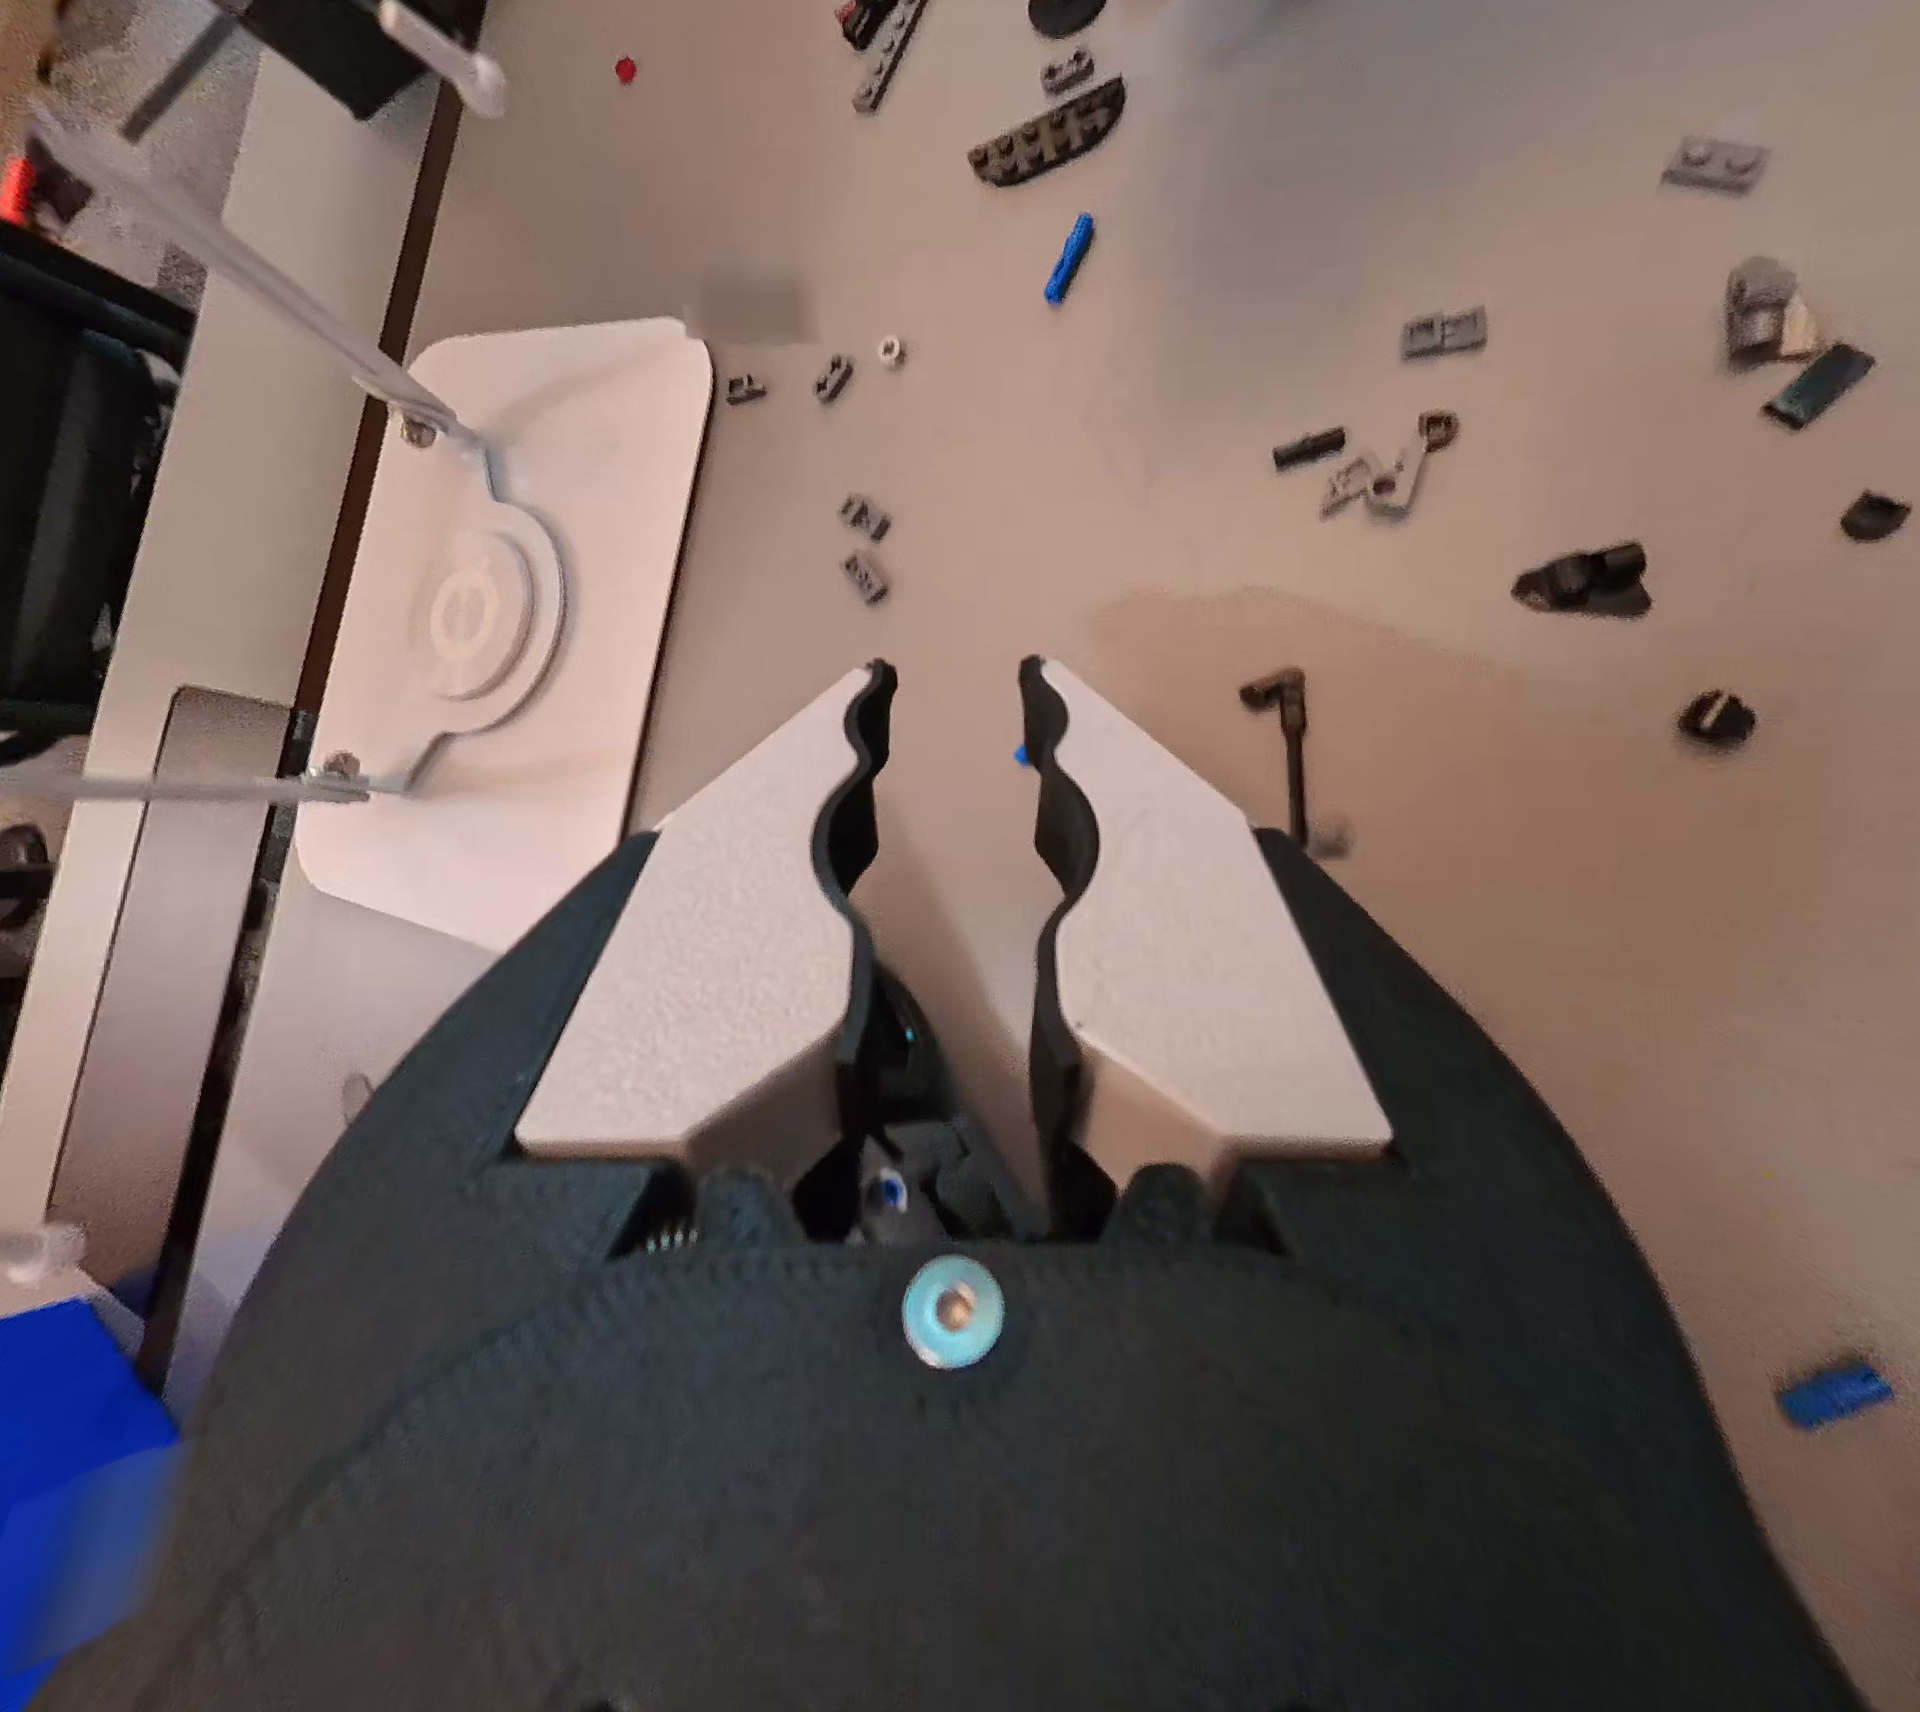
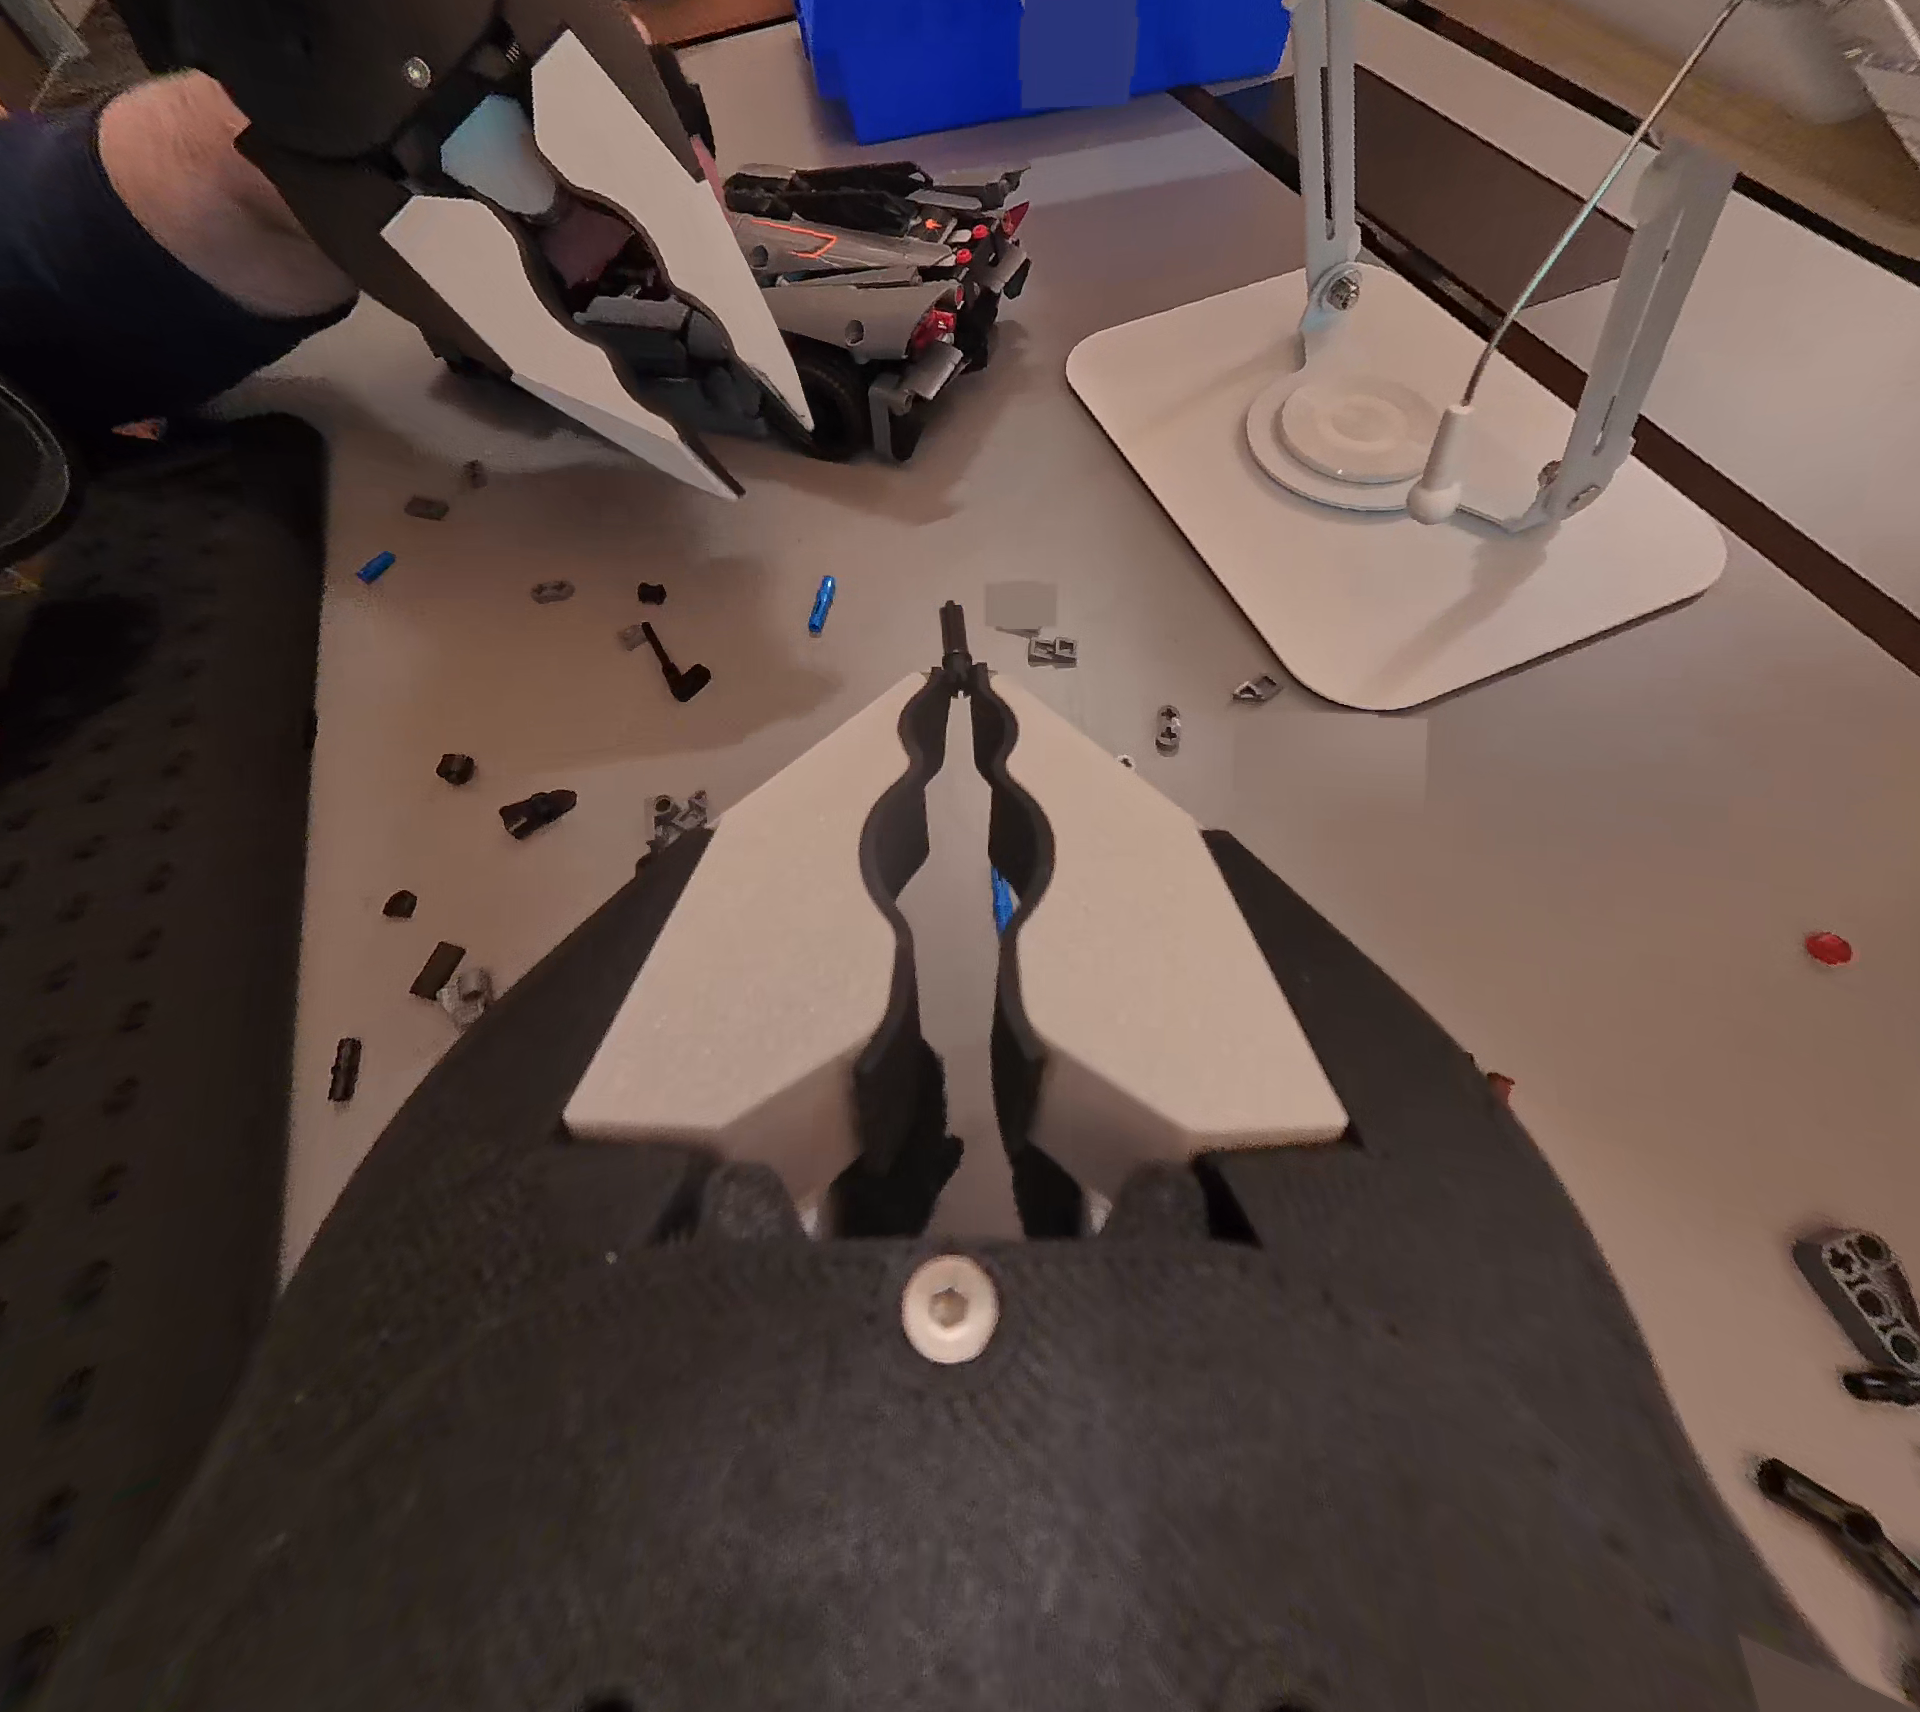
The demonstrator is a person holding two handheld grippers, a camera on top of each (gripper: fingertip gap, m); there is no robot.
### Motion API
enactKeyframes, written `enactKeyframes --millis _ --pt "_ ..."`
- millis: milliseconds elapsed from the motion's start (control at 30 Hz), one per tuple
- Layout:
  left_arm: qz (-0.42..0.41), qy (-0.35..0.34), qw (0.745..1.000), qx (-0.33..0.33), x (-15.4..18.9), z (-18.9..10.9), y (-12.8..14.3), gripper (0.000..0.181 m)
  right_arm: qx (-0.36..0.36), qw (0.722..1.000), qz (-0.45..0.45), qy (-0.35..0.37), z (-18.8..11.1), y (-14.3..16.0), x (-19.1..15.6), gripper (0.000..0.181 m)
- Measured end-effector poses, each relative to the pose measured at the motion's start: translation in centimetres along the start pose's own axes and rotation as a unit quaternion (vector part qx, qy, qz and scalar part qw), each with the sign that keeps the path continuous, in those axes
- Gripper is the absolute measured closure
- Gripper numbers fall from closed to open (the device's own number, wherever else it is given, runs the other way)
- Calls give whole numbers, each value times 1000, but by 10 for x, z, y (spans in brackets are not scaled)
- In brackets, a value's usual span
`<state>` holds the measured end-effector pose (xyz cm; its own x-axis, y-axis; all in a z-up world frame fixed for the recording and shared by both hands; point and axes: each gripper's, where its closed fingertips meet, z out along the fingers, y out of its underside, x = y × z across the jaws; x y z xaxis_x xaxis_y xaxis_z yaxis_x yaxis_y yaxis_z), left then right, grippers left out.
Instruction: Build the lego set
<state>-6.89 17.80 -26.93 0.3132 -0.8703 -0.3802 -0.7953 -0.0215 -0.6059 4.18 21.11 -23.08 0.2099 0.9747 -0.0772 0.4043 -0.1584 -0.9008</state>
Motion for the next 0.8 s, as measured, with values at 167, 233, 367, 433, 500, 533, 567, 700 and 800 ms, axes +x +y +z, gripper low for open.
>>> enactKeyframes --millis 167,233,367,433,500,533,567,700,800 --pt "25 13 998 -54 -10 37 -19 160 -8 1000 1 16 -4 5 9 180" --pt "26 33 997 -63 -20 53 -28 161 -5 1000 3 20 -7 5 11 180" --pt "54 66 993 -86 -36 88 -33 161 -2 1000 6 19 -8 5 13 180" --pt "54 78 991 -95 -40 105 -30 161 -2 1000 5 16 -7 5 11 180" --pt "66 94 988 -99 -39 117 -29 161 -6 1000 1 14 -6 5 9 180" --pt "76 96 987 -102 -40 123 -28 161 -7 1000 -2 14 -5 5 8 180" --pt "79 102 985 -113 -39 127 -25 161 -7 1000 -3 13 -5 5 8 180" --pt "80 112 984 -111 -39 139 -28 166 -2 1000 0 7 -6 4 6 180" --pt "88 124 982 -109 -40 142 -31 168 3 1000 2 5 -8 2 7 180"
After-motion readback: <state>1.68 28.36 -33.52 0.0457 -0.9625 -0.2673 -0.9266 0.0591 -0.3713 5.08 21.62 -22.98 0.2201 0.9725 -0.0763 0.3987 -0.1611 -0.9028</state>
